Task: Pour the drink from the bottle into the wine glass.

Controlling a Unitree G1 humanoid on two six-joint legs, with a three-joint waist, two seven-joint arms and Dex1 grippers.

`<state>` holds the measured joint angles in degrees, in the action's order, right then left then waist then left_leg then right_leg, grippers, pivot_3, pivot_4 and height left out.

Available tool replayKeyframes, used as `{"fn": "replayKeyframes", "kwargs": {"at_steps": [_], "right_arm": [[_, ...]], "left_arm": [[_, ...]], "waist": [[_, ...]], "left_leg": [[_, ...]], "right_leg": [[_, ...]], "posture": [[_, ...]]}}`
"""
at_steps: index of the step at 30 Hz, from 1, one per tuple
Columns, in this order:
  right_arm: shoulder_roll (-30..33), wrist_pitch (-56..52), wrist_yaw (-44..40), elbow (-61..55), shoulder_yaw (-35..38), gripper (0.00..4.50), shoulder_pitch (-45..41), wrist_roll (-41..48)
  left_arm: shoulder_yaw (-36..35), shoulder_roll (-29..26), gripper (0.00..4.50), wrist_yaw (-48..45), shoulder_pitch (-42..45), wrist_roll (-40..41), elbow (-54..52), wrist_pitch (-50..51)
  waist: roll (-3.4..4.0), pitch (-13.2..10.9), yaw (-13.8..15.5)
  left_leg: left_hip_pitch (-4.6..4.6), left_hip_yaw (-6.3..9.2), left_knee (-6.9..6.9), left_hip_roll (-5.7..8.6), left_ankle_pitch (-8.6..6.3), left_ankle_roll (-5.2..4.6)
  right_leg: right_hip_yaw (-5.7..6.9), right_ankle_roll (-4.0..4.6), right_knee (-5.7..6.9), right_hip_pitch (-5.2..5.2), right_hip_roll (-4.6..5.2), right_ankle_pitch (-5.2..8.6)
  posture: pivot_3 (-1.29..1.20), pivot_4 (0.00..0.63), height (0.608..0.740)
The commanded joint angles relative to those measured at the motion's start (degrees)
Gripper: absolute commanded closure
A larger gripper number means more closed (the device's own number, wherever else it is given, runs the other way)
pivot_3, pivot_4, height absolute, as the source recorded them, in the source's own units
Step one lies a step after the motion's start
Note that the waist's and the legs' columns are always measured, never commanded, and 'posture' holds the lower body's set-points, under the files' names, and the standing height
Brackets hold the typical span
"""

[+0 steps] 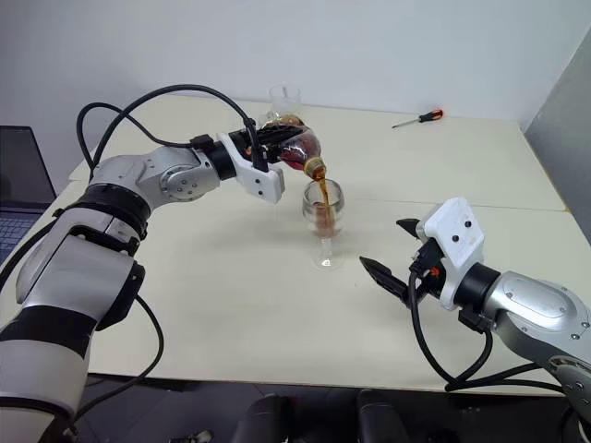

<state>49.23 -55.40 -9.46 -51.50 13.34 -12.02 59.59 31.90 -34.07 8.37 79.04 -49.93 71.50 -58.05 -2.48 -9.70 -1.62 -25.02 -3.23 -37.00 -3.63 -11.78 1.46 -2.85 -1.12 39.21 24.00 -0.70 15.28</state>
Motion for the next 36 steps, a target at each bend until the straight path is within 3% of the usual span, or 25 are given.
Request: {"fn": "replayKeyframes", "kwargs": {"at_steps": [1,36], "right_arm": [[0.63,1.02,0.29,-0.67,1.04,0.00,-0.95,-0.36],[-0.25,1.41,-2.34,0.82,-1.73,0.00,-2.97,-3.76]], "left_arm": [[-0.22,-0.83,3.76,1.71,2.41,0.49,-0.85,-0.10],[-0.61,-0.96,3.76,1.08,2.32,1.79,-1.13,-0.86]], "waist": [[0.00,0.00,0.00],[0.00,0.00,-0.01]], "left_leg": [[0.00,0.00,0.00,0.00,0.00,0.00],[0.04,0.00,-0.05,0.01,0.00,0.00]], "right_leg": [[0.00,0.00,0.00,0.00,0.00,0.00],[-0.01,0.00,0.24,0.03,0.00,0.00]], "posture": [[0.00,0.150,0.740],[0.00,0.150,0.740]]}}
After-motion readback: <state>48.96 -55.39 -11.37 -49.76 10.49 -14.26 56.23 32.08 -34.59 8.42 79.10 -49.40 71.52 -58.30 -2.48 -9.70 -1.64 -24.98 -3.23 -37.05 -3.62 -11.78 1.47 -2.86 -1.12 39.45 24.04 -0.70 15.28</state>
